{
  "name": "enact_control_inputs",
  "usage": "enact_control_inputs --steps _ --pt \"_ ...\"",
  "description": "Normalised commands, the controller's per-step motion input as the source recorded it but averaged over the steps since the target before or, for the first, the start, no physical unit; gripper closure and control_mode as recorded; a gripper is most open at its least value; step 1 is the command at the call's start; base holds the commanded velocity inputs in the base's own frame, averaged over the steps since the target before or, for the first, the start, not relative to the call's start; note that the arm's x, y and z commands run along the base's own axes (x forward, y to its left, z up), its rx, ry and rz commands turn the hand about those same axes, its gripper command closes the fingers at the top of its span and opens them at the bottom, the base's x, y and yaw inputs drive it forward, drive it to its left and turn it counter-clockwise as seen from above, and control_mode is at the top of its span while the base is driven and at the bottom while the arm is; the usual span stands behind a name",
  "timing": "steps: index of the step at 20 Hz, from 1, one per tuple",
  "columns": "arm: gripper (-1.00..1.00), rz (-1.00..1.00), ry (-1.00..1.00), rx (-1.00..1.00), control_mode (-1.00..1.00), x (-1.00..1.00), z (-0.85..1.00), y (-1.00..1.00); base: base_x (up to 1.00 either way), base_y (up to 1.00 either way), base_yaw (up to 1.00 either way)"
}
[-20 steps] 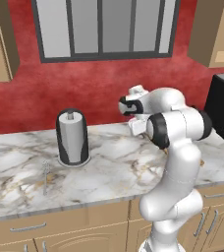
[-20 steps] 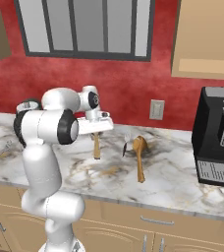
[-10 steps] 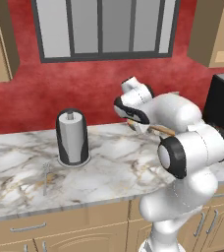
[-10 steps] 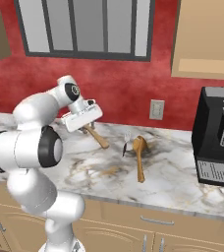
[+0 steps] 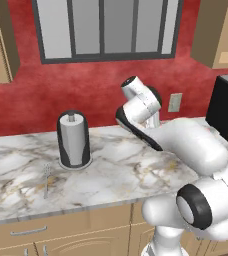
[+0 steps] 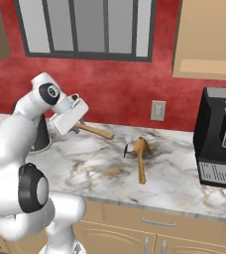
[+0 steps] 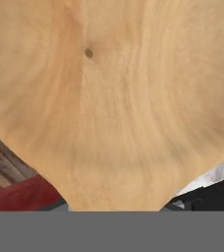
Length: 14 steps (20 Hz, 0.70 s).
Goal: Organize the utensils by type. Pick up the wooden spoons from the counter and place them in the open cabinet. Then pick up the metallic utensils from the counter and place them in the open drawer.
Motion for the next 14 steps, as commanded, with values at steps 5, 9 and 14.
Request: enact_control_inputs --steps 5,9,14 --pt "1.0 0.2 0.0 0.0 -1.0 -0.62 0.4 0.15 0.0 0.0 0.0" --pt "1.0 0.1 -0.04 0.08 -1.0 -0.62 0.42 0.02 0.0 0.0 0.0" --pt "1.0 0.0 -0.01 0.11 -1.0 -0.49 0.36 0.01 0.0 0.0 0.0"
